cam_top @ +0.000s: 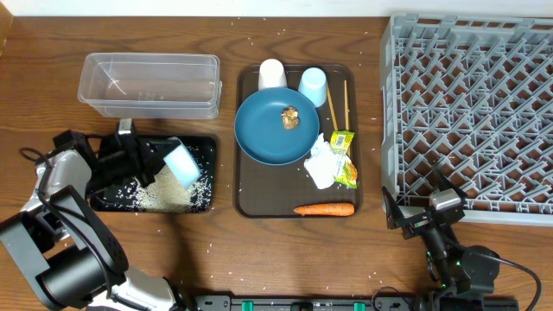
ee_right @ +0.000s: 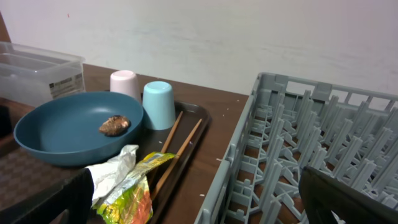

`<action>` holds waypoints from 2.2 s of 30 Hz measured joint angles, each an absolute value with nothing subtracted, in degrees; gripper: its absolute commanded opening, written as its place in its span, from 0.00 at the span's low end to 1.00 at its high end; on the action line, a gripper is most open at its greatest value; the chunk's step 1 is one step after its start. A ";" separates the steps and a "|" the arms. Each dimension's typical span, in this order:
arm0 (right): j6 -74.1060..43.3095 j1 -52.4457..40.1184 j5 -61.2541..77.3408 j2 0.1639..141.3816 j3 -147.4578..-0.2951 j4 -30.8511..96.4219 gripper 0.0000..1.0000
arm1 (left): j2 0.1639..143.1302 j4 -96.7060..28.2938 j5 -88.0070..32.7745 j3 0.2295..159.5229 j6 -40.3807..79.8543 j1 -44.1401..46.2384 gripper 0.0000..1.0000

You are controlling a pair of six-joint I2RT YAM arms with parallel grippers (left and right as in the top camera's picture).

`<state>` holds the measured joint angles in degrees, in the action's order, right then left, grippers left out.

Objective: Sort waste into correct bins and load items into the dishwasher rack
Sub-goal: 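Carry the emptied bowl back to the brown tray with the left gripper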

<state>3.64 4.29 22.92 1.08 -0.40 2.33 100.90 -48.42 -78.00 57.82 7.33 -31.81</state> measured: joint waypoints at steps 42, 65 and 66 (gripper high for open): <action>3.64 4.29 22.92 1.08 -0.40 2.33 0.99 | 62.24 -48.27 -9.61 57.80 24.75 21.52 0.06; 3.64 4.29 22.92 1.08 -0.40 2.33 0.99 | 86.89 -39.53 -0.84 57.80 41.36 39.72 0.06; 3.64 4.29 22.92 1.08 -0.40 2.33 0.99 | 87.46 -39.22 -0.84 57.80 41.85 39.70 0.06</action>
